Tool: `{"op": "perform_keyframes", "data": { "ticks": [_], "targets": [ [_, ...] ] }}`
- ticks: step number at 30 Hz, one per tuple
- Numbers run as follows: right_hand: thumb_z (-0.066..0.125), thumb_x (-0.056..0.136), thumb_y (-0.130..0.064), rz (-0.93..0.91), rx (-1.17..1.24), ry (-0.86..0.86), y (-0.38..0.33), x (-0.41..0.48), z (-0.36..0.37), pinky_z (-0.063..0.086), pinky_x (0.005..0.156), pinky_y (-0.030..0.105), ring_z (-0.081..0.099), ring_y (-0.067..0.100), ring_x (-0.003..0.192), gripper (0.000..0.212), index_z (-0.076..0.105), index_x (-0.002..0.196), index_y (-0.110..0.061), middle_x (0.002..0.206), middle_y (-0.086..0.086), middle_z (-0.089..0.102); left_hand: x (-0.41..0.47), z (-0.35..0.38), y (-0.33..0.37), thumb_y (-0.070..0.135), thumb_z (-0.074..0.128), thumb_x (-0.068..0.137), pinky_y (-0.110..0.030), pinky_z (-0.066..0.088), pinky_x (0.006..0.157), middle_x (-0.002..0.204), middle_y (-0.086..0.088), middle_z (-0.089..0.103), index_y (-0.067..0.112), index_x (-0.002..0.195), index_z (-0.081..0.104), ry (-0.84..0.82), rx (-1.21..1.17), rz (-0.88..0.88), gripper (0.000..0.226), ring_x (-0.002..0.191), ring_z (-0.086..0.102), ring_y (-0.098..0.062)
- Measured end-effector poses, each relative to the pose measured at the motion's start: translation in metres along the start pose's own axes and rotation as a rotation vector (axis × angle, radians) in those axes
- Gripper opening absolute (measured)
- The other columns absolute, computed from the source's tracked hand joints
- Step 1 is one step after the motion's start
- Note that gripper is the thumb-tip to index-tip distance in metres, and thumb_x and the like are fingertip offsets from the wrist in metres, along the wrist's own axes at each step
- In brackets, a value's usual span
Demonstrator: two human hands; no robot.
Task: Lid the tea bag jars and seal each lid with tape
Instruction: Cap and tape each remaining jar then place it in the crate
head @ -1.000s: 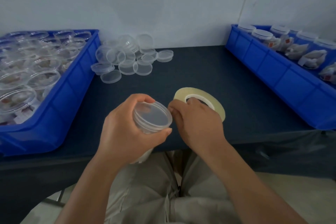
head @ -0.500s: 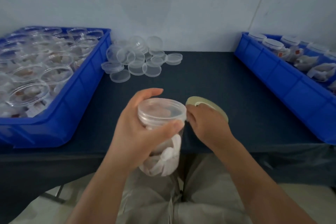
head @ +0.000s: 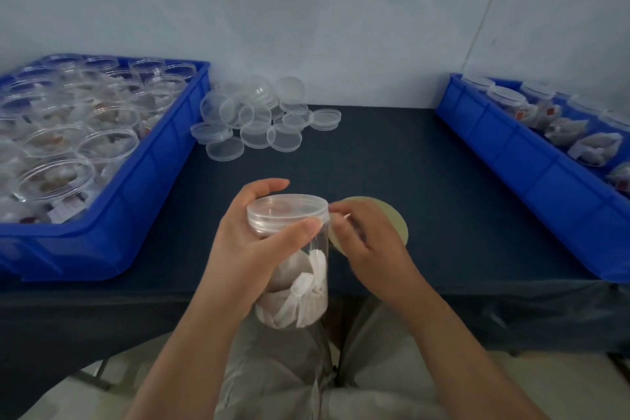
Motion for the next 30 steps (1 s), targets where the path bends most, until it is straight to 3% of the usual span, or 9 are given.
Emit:
{"op": "perform_keyframes", "data": {
  "ticks": [2, 5, 8, 12, 16, 21, 26, 30],
  "targets": [
    [0.040, 0.098, -0.071, -0.044, 0.317, 0.033, -0.027, -0.013, -0.009, 0.053, 0.096, 0.020, 0.063, 0.007, 0.121, 0.050, 0.064, 0.129, -0.039, 0.123, -0.019, 0.067, 0.000, 0.004, -0.004, 0.063, 0.091, 0.061, -0.034, 0.062, 0.082, 0.116, 0.004, 0.077, 0.046, 0.122, 0.068, -0.021, -0.035, -0.030, 0.068, 0.103, 0.078, -0.021],
    [0.060, 0.092, -0.070, -0.017, 0.520, -0.037, -0.051, -0.026, -0.006, 0.059, 0.095, 0.028, 0.069, 0.010, 0.118, 0.050, 0.063, 0.134, -0.042, 0.122, -0.015, 0.071, -0.003, 0.014, -0.010, 0.069, 0.094, 0.059, -0.054, 0.061, 0.091, 0.119, -0.011, 0.077, 0.038, 0.126, 0.069, -0.080, -0.175, -0.111, 0.077, 0.107, 0.076, -0.035],
    [0.071, 0.089, -0.058, 0.016, 0.672, -0.022, -0.055, -0.029, -0.004, 0.062, 0.096, 0.037, 0.073, 0.017, 0.115, 0.042, 0.070, 0.127, -0.041, 0.121, -0.004, 0.075, -0.005, 0.020, -0.012, 0.069, 0.095, 0.059, -0.053, 0.061, 0.089, 0.120, -0.018, 0.076, 0.033, 0.127, 0.069, -0.122, -0.259, -0.165, 0.080, 0.108, 0.075, -0.040],
    [0.072, 0.093, -0.051, 0.007, 0.810, -0.042, -0.053, -0.030, 0.000, 0.052, 0.112, 0.054, 0.066, 0.027, 0.129, 0.044, 0.072, 0.135, -0.037, 0.136, 0.003, 0.068, -0.008, 0.027, -0.012, 0.063, 0.094, 0.065, -0.044, 0.063, 0.078, 0.117, -0.023, 0.075, 0.019, 0.134, 0.066, -0.200, -0.341, -0.169, 0.087, 0.095, 0.075, -0.036],
    [0.064, 0.099, -0.060, 0.014, 0.818, 0.003, -0.044, -0.030, 0.002, 0.045, 0.118, 0.057, 0.062, 0.027, 0.134, 0.047, 0.068, 0.141, -0.038, 0.137, -0.004, 0.066, -0.008, 0.030, -0.014, 0.061, 0.095, 0.066, -0.043, 0.060, 0.074, 0.112, -0.023, 0.072, 0.009, 0.138, 0.061, -0.240, -0.431, -0.161, 0.095, 0.089, 0.073, -0.030],
    [0.057, 0.102, -0.065, -0.002, 0.828, -0.001, -0.043, -0.032, 0.007, 0.047, 0.115, 0.058, 0.061, 0.027, 0.137, 0.051, 0.062, 0.146, -0.042, 0.143, -0.006, 0.063, -0.007, 0.028, -0.015, 0.063, 0.093, 0.068, -0.043, 0.062, 0.080, 0.117, -0.021, 0.074, 0.015, 0.137, 0.064, -0.214, -0.342, -0.112, 0.089, 0.097, 0.074, -0.033],
    [0.052, 0.107, -0.058, -0.057, 0.815, 0.047, -0.045, -0.035, 0.006, 0.042, 0.117, 0.063, 0.059, 0.030, 0.137, 0.045, 0.064, 0.145, -0.038, 0.139, -0.002, 0.065, -0.007, 0.030, -0.013, 0.061, 0.088, 0.077, -0.043, 0.060, 0.080, 0.114, -0.022, 0.073, 0.006, 0.127, 0.066, -0.245, -0.371, -0.074, 0.078, 0.096, 0.073, -0.034],
    [0.043, 0.111, -0.052, -0.053, 0.779, 0.059, -0.048, -0.035, 0.004, 0.045, 0.117, 0.057, 0.060, 0.029, 0.136, 0.042, 0.066, 0.142, -0.035, 0.140, 0.002, 0.066, -0.007, 0.026, -0.008, 0.063, 0.082, 0.083, -0.043, 0.060, 0.083, 0.115, -0.022, 0.074, 0.009, 0.124, 0.068, -0.231, -0.324, -0.024, 0.070, 0.100, 0.074, -0.037]
  ]
}}
Point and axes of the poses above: each hand's wrist, its own x-axis towards the middle knuckle, its own z-axis out of the palm, y = z × x, the point moved 8 cm from there along x, towards the middle knuckle
